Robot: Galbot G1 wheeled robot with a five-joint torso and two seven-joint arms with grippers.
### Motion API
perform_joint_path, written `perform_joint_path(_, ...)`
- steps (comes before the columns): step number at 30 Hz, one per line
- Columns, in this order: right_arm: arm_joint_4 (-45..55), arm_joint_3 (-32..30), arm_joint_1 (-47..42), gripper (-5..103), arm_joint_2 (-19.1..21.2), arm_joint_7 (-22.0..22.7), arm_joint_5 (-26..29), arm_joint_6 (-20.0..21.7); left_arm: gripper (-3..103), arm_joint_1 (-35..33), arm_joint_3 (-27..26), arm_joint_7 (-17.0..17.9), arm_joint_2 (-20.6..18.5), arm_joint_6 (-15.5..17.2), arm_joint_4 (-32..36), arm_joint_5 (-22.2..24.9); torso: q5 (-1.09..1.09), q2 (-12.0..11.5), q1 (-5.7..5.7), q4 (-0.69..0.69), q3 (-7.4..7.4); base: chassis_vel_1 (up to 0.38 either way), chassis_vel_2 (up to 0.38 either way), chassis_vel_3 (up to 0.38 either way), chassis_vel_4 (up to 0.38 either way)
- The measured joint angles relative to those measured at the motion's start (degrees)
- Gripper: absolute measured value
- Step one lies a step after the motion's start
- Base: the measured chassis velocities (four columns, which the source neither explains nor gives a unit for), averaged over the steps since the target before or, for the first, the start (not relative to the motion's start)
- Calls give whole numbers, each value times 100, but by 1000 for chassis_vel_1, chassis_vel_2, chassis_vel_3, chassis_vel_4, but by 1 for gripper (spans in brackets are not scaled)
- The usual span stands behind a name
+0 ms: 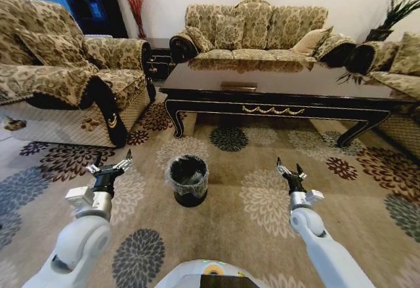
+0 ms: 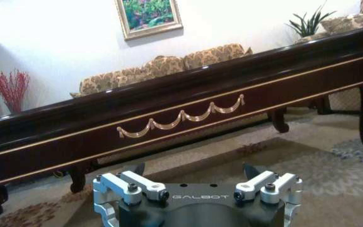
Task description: Move to the front of the table and pick up the trash from the floor, then place it into the trash bin.
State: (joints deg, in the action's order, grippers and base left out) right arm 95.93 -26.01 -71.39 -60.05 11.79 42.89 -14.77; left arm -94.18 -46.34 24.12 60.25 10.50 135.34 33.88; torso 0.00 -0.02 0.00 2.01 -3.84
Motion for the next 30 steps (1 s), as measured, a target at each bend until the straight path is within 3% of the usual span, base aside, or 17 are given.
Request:
perform_joint_path(19,-111,24,-52,100,-23,-165,-60,-99,100,-325,-23,1,183,19,248,-155,0,17,0,0,-13,296,-303,-296,299)
perform_joint_path(30,-244,100,103,100,19,-153,-18,-85,100,-87,210,-3,164,55,54,-201,0,19,-1,-1,-17,361,-358,-357,359)
